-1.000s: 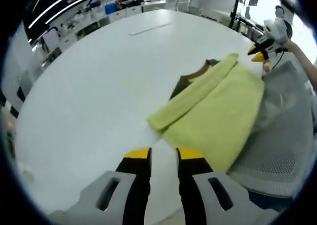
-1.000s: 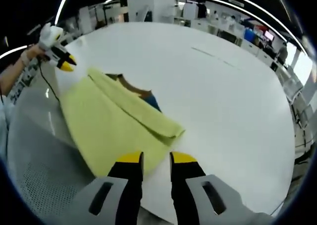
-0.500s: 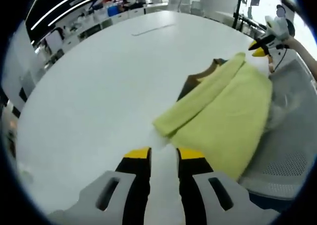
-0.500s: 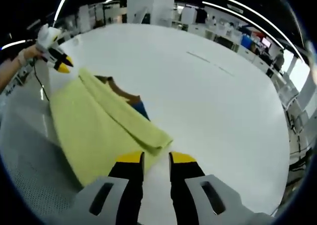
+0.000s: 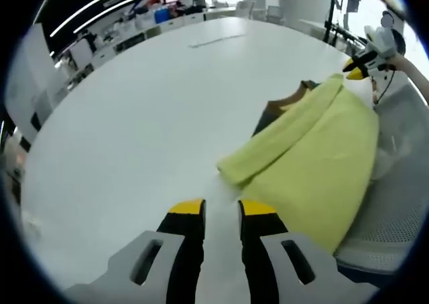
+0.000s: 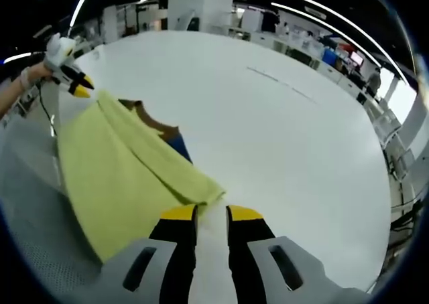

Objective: Fold the garment on the visible template until the final outline fits inside the template.

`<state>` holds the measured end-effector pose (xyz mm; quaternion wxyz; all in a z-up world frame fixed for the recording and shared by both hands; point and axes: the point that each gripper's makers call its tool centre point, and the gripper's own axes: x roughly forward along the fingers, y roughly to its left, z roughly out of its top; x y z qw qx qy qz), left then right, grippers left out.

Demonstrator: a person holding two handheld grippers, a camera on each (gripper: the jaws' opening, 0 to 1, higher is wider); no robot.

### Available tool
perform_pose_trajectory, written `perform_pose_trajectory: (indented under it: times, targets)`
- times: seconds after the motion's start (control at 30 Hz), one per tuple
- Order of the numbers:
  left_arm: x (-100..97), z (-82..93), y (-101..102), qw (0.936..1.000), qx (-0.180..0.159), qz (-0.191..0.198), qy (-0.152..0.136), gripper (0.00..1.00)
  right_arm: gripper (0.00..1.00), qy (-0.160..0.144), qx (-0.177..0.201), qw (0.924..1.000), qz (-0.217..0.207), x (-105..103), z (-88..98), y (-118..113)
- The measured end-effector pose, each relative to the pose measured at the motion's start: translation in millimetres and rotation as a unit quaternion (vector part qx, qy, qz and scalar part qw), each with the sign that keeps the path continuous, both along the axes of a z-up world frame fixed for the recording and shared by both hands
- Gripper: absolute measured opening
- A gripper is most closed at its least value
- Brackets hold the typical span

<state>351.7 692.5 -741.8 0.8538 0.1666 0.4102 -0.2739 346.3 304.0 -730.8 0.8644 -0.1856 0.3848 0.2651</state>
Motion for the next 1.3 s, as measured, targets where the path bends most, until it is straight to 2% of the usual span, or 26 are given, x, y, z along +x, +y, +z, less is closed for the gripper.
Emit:
perform_pose_trajectory:
  times: [0.17, 0.47, 1.0, 1.07, 1.3]
  targets:
    - [2.1, -2.8, 1, 0.9999, -0.004, 0.008, -0.004, 0.16, 0.16, -0.002, -0.012, 0.9999, -0.002, 3, -5.3, -4]
    - [6.5, -2.9, 2, 0.9997, -0.005, 0.016, -0.018, 0.15, 0.14, 0.0, -0.008, 1.0, -0.003, 2, -6.9, -2]
    - [9.7, -6.2, -4, 0.9998, -0.01, 0.012, -0.015, 0.14, 0.07, -0.008, -0.01, 0.9999, 0.004, 7, -4.5, 2]
    - [7.1, -7.6, -6, 0.9999, -0.011, 0.007, -0.006, 0.14, 0.07, -0.008, -0.012, 0.9999, 0.005, 7, -4.4, 2]
    - [9.0, -6.2, -11, 0.9998, -0.015, 0.0, -0.012, 0.13, 0.07, -0.005, -0.014, 0.9999, 0.008, 6, -4.8, 2]
